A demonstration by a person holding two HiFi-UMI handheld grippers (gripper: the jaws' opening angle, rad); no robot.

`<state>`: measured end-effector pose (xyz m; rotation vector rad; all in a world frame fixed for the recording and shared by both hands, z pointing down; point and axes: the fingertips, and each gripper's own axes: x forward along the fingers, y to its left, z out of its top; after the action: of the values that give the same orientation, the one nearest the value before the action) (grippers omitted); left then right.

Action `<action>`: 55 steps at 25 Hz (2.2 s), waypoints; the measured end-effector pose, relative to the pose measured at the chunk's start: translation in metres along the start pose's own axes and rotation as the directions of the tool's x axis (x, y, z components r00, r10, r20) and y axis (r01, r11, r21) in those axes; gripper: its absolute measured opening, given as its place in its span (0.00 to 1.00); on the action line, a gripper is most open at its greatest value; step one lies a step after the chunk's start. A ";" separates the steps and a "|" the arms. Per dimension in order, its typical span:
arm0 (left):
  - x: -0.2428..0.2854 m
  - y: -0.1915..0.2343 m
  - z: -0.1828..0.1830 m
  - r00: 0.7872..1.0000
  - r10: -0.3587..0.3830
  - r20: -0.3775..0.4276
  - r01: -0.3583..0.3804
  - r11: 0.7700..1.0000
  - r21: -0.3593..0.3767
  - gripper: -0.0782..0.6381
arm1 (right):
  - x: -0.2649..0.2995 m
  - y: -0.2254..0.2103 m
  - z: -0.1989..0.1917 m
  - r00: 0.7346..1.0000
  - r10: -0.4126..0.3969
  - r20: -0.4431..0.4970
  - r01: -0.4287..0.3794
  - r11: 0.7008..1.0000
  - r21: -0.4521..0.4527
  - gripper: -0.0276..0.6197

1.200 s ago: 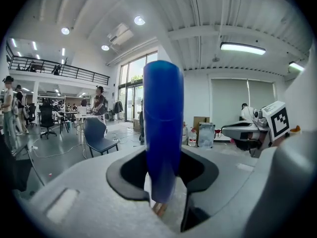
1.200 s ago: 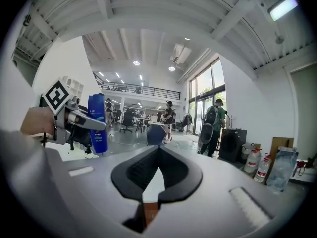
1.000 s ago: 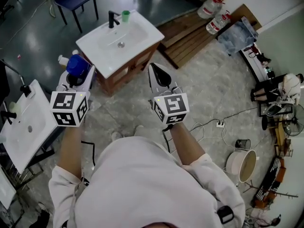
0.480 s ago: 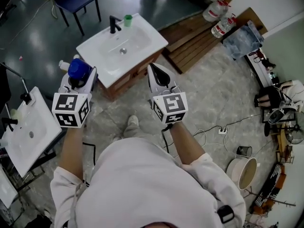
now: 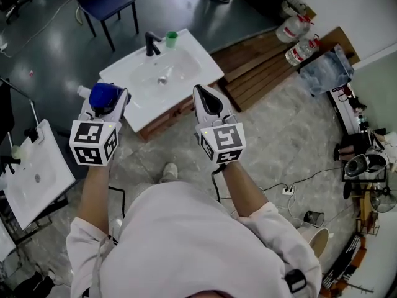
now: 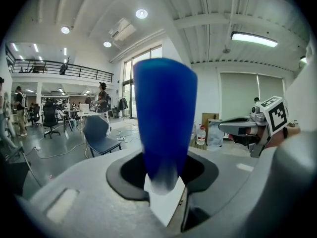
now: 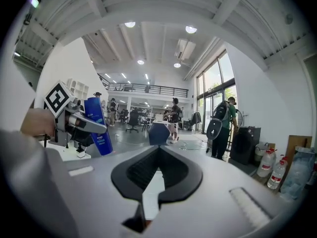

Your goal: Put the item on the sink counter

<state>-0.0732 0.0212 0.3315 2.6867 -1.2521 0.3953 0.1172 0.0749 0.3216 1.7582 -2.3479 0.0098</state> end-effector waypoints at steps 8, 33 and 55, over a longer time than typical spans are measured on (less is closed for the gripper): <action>0.039 0.012 -0.005 0.996 0.045 -0.074 -0.043 0.999 0.027 0.32 | 0.037 -0.018 -0.011 0.998 0.057 -0.022 -0.057 0.998 0.012 0.05; 0.208 0.142 -0.025 0.980 -0.012 -0.201 0.017 1.000 0.021 0.32 | 0.227 -0.070 -0.012 0.993 0.046 -0.110 -0.047 0.999 -0.004 0.05; 0.298 0.174 -0.080 0.951 0.062 -0.303 -0.072 0.997 -0.022 0.32 | 0.323 -0.093 -0.060 0.966 0.212 -0.147 -0.215 0.977 -0.003 0.05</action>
<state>-0.0368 -0.2875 0.5011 2.4410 -1.2462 0.7556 0.1287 -0.2506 0.4243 1.4356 -2.4082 0.1438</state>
